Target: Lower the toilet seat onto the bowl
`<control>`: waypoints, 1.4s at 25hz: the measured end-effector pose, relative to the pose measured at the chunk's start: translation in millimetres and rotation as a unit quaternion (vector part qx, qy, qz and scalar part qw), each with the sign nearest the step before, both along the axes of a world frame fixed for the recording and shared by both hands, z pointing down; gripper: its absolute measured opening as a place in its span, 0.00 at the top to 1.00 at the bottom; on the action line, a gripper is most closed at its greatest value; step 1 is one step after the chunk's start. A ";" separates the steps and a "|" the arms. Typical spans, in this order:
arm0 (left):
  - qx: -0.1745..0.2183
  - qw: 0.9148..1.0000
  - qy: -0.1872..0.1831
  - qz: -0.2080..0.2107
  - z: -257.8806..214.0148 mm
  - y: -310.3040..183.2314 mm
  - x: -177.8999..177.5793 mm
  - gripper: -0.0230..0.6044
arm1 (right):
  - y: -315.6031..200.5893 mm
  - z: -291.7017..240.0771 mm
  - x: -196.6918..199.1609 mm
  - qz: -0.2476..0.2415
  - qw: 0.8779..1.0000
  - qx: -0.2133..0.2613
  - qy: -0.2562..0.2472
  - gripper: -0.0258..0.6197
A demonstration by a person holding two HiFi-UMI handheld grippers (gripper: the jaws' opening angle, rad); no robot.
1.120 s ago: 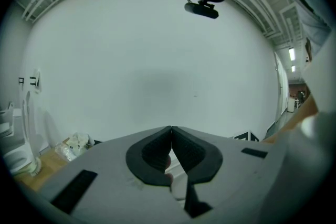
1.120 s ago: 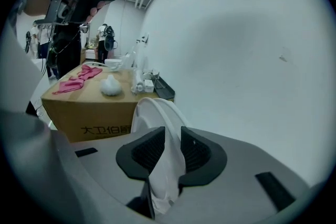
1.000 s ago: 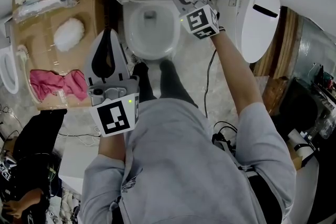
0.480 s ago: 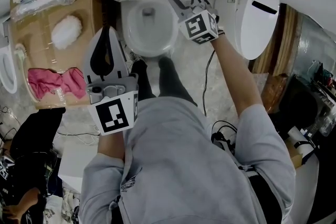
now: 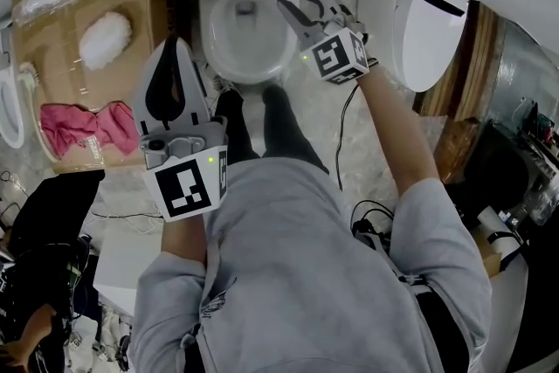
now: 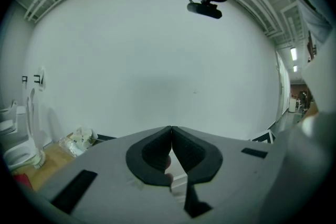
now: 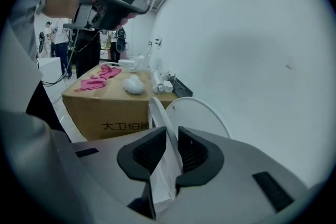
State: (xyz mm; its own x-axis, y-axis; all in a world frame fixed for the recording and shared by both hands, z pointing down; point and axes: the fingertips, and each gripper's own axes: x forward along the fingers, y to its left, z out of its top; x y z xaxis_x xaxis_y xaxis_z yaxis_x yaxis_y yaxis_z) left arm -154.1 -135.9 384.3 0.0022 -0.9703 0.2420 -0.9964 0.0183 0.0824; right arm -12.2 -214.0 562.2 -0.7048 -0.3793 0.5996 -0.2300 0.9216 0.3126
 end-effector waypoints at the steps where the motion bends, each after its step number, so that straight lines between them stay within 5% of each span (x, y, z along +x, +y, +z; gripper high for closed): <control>1: -0.001 1.000 0.000 0.000 1.1 1.6 0.6 0.96 | 4.8 1.2 0.7 -0.002 1.000 -0.002 0.000 0.87; 35: -0.018 1.000 0.003 -0.006 33.2 31.8 19.9 0.96 | 122.7 46.6 20.8 -0.053 0.997 -0.047 0.022 0.87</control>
